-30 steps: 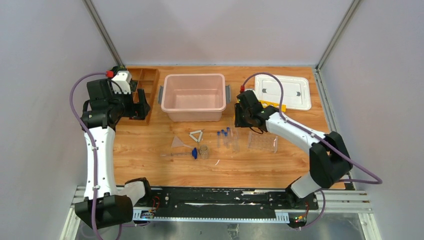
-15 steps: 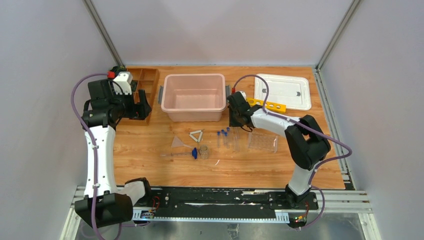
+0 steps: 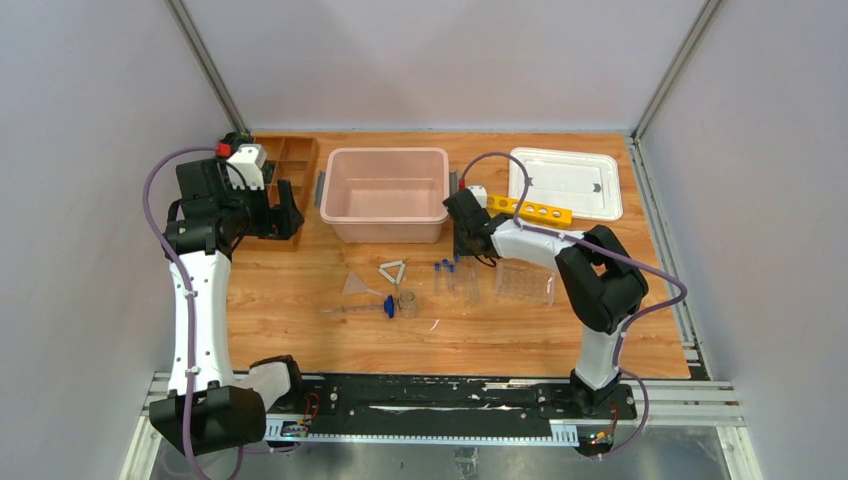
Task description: Organize the chemistry lab equipment
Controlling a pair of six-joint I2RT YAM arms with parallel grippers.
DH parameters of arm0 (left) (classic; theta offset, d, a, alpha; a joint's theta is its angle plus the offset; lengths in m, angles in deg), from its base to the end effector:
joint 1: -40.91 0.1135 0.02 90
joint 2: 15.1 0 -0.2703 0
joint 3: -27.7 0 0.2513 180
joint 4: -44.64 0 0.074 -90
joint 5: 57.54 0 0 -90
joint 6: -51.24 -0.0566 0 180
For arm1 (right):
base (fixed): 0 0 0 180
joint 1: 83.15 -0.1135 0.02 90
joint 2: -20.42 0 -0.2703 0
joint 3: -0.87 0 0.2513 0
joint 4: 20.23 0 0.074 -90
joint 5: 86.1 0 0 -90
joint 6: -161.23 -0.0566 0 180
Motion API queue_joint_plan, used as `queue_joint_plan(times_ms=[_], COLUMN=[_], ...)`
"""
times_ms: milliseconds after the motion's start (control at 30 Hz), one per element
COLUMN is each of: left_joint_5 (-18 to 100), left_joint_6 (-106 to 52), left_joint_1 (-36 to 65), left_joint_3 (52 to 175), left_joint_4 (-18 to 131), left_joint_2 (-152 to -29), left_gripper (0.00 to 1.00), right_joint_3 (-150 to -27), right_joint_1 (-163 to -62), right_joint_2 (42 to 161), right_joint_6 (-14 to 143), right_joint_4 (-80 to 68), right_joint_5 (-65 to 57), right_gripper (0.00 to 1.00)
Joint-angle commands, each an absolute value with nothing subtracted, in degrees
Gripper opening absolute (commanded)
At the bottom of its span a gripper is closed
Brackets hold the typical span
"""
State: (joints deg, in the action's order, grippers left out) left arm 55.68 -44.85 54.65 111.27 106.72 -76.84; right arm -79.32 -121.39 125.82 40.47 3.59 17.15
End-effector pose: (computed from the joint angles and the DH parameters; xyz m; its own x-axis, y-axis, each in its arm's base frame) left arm 0.2204 0.0309 0.3636 -0.6162 -0.0503 -0.7860 0.1402 0.9750 -0.1723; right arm 0.3252 0.2397 0.1696 -0.7574 0.0370 -0.6519 -0.1130 0.9759 0.1866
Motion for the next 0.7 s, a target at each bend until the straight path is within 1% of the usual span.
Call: queue_joint_plan(times_ms=[0, 233, 433, 667], left_joint_5=[57.88, 59.59, 60.61, 61.63], left_joint_6=[-46.00, -46.21, -46.21, -46.80], left_joint_1=[55.02, 54.97, 54.97, 54.97], left_joint_3=[113.45, 115.70, 115.83, 116.70], left_joint_4=[107.68, 109.27, 109.43, 110.96], left_joint_2=[-76.22, -76.72, -76.48, -75.65], left_gripper=[1.00, 1.00, 1.00, 1.00], right_joint_3=[-78.17, -74.02, -70.02, -68.32], right_joint_1=[-123.80, -125.72, -126.13, -126.12], right_joint_2=[127.32, 124.02, 121.37, 121.10], right_joint_6=[38.67, 35.53, 35.28, 33.75], right_joint_4=[4.03, 3.48, -1.89, -3.10], right_joint_5=[21.96, 25.54, 23.22, 23.00], right_gripper=[0.25, 0.30, 0.26, 0.24])
